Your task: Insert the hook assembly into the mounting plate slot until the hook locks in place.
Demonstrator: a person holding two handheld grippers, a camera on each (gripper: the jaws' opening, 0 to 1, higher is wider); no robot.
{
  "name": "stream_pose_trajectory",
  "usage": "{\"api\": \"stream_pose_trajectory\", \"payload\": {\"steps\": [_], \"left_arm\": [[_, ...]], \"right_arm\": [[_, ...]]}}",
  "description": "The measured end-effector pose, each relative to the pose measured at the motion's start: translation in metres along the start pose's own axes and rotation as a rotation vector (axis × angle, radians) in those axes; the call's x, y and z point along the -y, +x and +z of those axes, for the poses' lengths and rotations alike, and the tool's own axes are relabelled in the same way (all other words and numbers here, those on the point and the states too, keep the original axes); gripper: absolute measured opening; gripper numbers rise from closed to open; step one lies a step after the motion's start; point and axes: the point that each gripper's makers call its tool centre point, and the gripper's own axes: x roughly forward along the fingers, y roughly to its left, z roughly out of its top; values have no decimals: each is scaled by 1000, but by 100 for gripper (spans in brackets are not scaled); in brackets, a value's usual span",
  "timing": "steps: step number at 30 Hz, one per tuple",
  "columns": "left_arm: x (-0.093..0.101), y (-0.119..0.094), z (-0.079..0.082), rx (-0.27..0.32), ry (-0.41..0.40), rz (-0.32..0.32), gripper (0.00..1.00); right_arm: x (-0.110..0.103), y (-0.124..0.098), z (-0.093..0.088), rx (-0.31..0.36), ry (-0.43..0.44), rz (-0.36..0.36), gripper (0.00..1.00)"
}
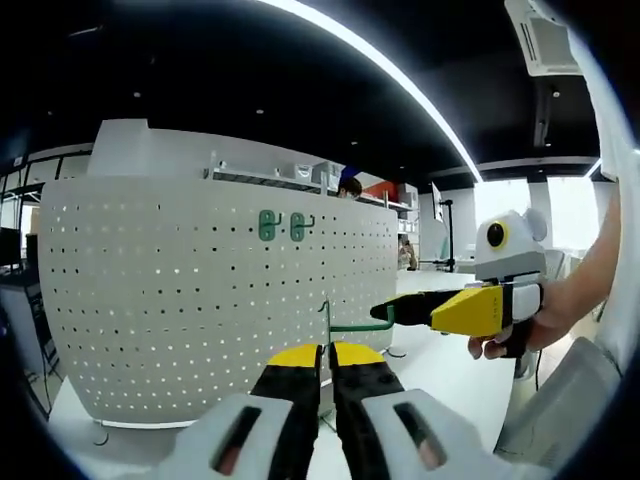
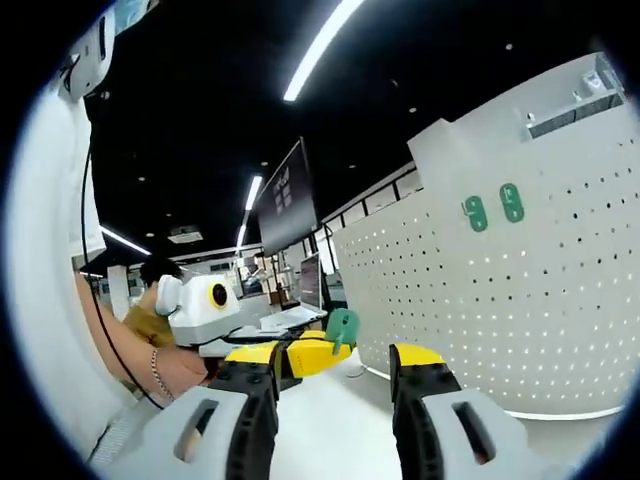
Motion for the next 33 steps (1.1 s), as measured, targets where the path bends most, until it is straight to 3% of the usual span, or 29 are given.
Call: {"api": "stream_pose_trajectory", "payload": {"steps": [33], "left_arm": [[5, 5, 4, 1, 8, 20, 3]], "right_arm": [[6, 21, -2, -3, 68, -23, 17]]}}
